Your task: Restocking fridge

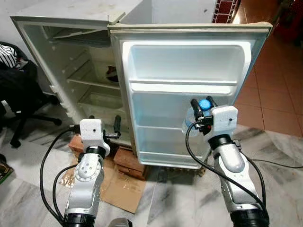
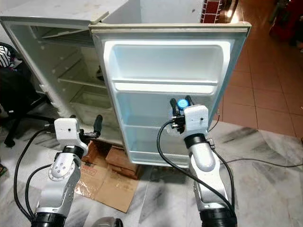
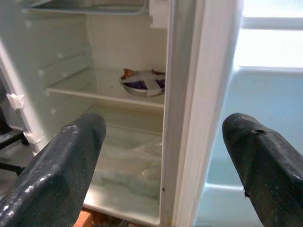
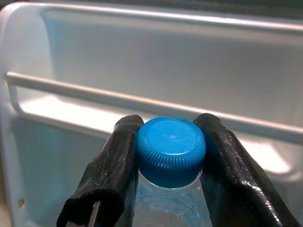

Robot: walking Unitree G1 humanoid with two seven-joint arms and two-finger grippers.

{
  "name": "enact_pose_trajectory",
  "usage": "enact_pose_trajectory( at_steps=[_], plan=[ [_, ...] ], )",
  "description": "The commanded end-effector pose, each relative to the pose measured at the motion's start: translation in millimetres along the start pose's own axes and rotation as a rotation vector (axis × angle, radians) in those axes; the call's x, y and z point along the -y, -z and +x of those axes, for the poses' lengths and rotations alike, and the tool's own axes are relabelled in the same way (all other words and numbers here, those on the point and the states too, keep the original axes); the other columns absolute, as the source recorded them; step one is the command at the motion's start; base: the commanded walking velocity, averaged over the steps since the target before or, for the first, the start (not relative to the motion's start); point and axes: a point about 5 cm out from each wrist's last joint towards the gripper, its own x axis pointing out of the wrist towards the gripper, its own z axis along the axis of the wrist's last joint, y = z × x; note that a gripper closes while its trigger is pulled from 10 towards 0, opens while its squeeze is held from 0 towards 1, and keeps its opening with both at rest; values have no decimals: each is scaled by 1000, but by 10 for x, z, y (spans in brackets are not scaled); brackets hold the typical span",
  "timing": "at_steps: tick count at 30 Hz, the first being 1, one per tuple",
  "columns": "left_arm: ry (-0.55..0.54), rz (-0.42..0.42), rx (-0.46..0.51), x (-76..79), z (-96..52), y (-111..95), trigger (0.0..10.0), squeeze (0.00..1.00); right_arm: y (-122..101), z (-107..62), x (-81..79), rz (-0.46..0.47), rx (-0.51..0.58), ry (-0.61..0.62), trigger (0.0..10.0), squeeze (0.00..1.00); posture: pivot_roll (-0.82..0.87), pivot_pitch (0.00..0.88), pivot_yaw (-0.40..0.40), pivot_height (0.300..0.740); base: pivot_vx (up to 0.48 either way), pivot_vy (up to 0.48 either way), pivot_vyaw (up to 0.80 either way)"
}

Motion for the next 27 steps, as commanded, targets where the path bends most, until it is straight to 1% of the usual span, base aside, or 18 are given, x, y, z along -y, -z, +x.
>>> enact_pose_trajectory(
  at_steps=[1,6,9,10,19,22,23,24,27],
  plan=[
    [1,0,22,-5,12,-49,10000,0,-71,45,-15,7,40,-6,10000,0,-23,17,45,740,285,0,0],
    [4,3,21,0,8,-37,10000,0,-76,42,-6,5,45,-5,10000,0,-24,16,44,740,273,0,0],
    [-9,-6,17,-4,10,-32,10000,0,-81,47,-1,3,47,-4,10000,0,-23,15,43,740,0,0,0],
    [-15,5,17,-6,10,-32,10000,0,-87,50,2,2,51,-3,10000,0,-23,15,43,740,0,0,0],
    [-8,9,9,6,-7,-14,10000,0,-107,49,20,-13,63,-1,10000,0,-24,13,38,740,0,0,0],
    [-16,13,1,-10,-39,4,10000,0,-93,11,49,-24,53,-6,10000,0,-20,19,33,740,0,0,0],
    [-27,21,-6,-37,-71,19,10000,0,-47,-50,89,-31,29,-6,10000,0,-15,24,31,740,0,0,0],
    [-27,21,-6,-37,-71,19,10000,0,-47,-50,89,-31,29,-6,10000,0,-15,24,31,740,0,0,0],
    [-43,34,-18,-98,-130,54,10000,0,54,-201,175,-34,-27,0,10000,0,-12,29,31,740,0,0,0]
  ],
)
